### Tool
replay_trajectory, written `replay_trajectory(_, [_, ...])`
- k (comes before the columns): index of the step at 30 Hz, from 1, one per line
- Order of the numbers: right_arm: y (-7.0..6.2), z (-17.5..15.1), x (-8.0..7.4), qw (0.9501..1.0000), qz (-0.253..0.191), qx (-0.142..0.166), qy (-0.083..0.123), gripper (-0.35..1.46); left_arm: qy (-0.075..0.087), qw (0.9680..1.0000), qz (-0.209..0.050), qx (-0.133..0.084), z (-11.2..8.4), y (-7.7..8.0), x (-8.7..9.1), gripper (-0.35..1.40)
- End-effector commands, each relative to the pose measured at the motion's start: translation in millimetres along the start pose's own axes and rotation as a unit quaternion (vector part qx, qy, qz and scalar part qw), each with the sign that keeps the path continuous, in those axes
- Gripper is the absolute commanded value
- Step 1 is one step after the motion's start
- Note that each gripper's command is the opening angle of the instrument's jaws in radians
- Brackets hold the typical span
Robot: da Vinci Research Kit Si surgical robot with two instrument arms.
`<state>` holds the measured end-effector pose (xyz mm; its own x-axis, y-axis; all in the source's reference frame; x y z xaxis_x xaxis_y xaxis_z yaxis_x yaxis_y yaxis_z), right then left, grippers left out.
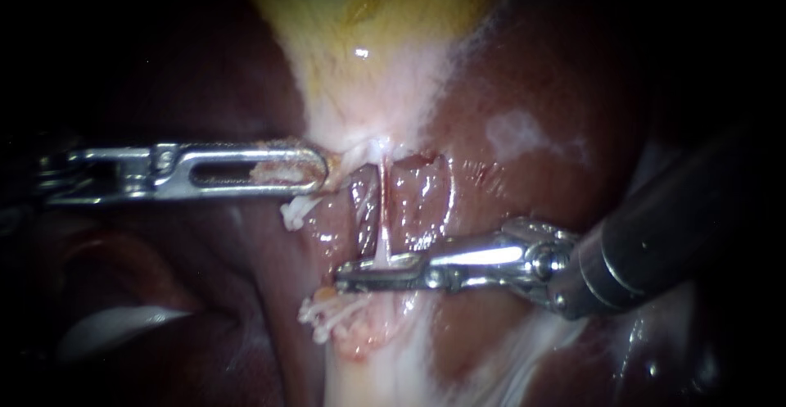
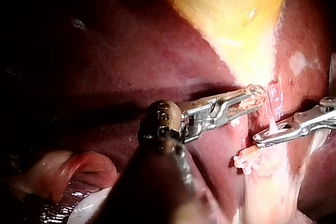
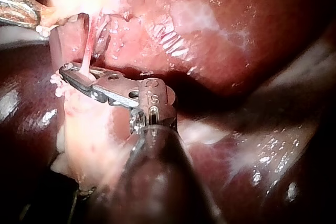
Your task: Going back first clip right tube
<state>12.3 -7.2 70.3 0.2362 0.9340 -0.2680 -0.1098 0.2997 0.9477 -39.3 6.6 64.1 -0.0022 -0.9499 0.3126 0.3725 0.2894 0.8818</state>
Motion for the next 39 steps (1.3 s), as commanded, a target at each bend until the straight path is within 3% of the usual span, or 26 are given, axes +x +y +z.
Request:
replay_trajectory(1, [0.0, -0.2, 0.0, 1.0, 0.0, 0.0, 0.0, -0.35, 0.0, 1.0, 0.0, 0.0, 0.0, 0.0, 0.0, -0.35])
replay_trajectory(4, [0.0, -0.4, 0.0, 1.0, 0.0, 0.0, 0.0, -0.35, 0.0, 1.0, 0.0, 0.0, -0.1, 0.0, 0.0, -0.35])
replay_trajectory(5, [-0.1, -0.5, 0.1, 1.0, 0.0, 0.0, 0.0, -0.28, 0.0, 1.0, 0.0, 0.0, -0.1, 0.0, 0.0, -0.35])
replay_trajectory(7, [-0.1, -0.5, 0.1, 0.9984, -0.056, 0.0, -0.002, 0.05, 0.0, 1.0, 0.0, 0.0, -0.1, 0.0, 0.0, -0.35])
replay_trajectory(9, [-0.1, -0.4, 0.2, 0.9966, -0.082, -0.011, 0.003, 0.28, -0.001, 1.0, 0.0, -0.001, -0.1, 0.1, 0.0, -0.35])
replay_trajectory(13, [-0.2, 0.0, 0.3, 0.9911, -0.127, -0.038, 0.015, 0.48, -0.001, 1.0, 0.0, -0.001, -0.1, 0.1, 0.0, -0.35])
replay_trajectory(22, [-0.4, -0.9, -0.2, 0.9789, -0.2, -0.042, 0.01, 0.5, -0.001, 1.0, 0.001, -0.001, -0.1, 0.2, 0.1, -0.35])
replay_trajectory(30, [-0.5, -3.4, -0.8, 0.9639, -0.264, -0.036, 0.001, 0.5, -0.001, 1.0, 0.001, -0.001, -0.1, 0.3, 0.2, -0.35])
replay_trajectory(39, [-1.5, -6.6, 0.7, 0.9501, -0.31, -0.03, -0.005, 0.5, -0.001, 1.0, 0.001, -0.001, -0.1, 0.4, 0.3, -0.35])
